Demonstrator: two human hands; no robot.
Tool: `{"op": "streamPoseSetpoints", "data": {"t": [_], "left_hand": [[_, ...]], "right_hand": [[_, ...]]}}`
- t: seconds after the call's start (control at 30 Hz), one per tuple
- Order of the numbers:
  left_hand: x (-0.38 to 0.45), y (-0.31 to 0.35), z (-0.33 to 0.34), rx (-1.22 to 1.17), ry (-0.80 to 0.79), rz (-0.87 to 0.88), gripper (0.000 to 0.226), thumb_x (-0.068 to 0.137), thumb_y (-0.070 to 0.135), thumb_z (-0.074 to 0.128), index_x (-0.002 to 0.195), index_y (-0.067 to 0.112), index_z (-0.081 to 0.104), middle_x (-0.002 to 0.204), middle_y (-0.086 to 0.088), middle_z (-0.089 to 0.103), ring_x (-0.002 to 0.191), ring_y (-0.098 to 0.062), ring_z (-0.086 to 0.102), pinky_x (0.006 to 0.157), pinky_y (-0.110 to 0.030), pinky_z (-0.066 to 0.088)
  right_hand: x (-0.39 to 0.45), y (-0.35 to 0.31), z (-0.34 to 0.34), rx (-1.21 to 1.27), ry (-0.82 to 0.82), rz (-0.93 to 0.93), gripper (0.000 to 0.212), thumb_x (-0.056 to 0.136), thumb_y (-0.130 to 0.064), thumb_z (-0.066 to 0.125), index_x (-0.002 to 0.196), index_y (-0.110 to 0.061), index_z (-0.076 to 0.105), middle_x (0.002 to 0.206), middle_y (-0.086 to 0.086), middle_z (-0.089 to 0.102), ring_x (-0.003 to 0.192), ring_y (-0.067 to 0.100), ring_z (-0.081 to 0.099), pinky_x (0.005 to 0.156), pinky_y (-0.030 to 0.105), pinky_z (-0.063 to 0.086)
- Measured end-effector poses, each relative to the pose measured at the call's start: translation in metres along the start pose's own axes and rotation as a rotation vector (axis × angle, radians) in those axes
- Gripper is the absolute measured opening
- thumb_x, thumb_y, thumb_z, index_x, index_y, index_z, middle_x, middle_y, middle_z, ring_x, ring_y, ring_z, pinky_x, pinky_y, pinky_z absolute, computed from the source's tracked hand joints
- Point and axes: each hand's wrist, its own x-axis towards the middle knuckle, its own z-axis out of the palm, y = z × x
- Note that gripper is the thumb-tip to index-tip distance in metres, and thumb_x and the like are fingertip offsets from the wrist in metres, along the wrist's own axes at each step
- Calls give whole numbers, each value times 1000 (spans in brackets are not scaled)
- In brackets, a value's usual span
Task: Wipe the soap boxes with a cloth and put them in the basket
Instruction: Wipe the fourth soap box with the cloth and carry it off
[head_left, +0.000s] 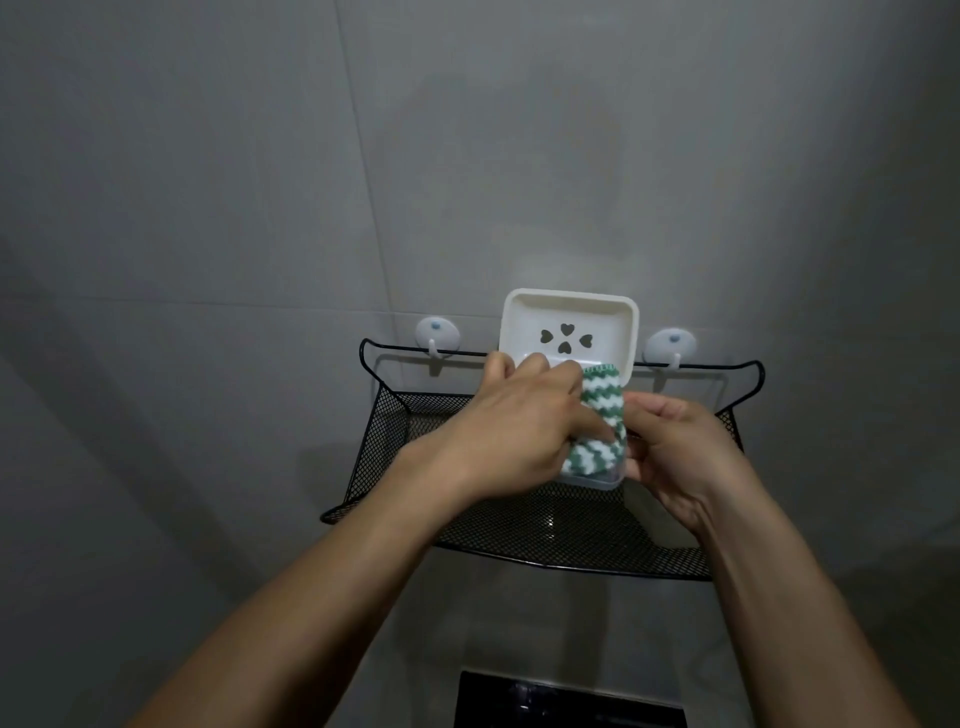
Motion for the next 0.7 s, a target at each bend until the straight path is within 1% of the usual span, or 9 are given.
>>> {"op": "streamPoseSetpoints", "data": {"t": [0.1,0.17,0.23,0.33,0.4,0.47,0.5,0.6,0.7], "left_hand": [[4,-1,5,130,65,-20,38,94,31,42,125,42,59,92,5,36,89,-14,27,79,-39,20],[4,-5,8,185,107,-36,33,93,35,39,115,36,63,89,5,37,87,-14,28,80,-41,19],[3,-12,10,214,107,-89,31,92,38,37,103,30,65,86,6,38,85,-14,30,84,-43,20],[3,-21,8,256,46,-181,30,93,40,37,97,29,65,84,7,42,85,-16,37,86,-43,18],[4,-23,5,272,21,-226,27,91,38,37,85,26,60,77,7,44,82,-19,45,87,-46,21],[5,-23,1,264,-17,-280,26,90,34,36,71,23,50,70,8,45,76,-20,48,94,-51,24],[6,-23,0,255,-43,-305,27,90,33,36,68,23,48,69,8,47,74,-20,49,97,-53,25],[6,-21,1,237,-118,-361,30,91,35,39,67,22,52,70,8,53,75,-18,55,102,-56,26],[4,-20,3,153,-200,-387,31,93,36,40,74,22,60,77,7,59,85,-19,58,107,-59,23]], "right_hand": [[-2,-2,0,29,-12,-7,19,99,0,50,104,9,66,83,21,75,64,26,74,56,37,63],[-3,-5,-3,68,-10,-10,17,97,2,51,101,9,66,84,23,75,66,29,74,55,38,62],[-3,-6,-7,85,10,-16,15,96,4,53,100,9,66,87,26,74,69,33,74,56,40,62],[-2,-4,-9,80,35,-22,14,95,5,54,99,10,66,85,26,73,69,34,74,57,42,63],[-2,-1,-8,83,38,-19,14,95,6,54,100,10,66,82,24,74,67,33,74,56,41,62],[-2,1,-5,84,35,-14,14,95,6,54,100,11,66,82,24,74,67,33,74,56,40,62],[-2,2,-3,86,37,-13,14,95,6,53,100,11,66,83,24,74,67,33,74,57,40,63],[0,2,-2,96,64,-27,15,96,8,51,101,9,66,87,25,74,70,32,75,63,43,63],[0,1,-2,96,72,-30,15,96,7,51,100,10,65,84,24,74,67,30,74,63,43,62]]}}
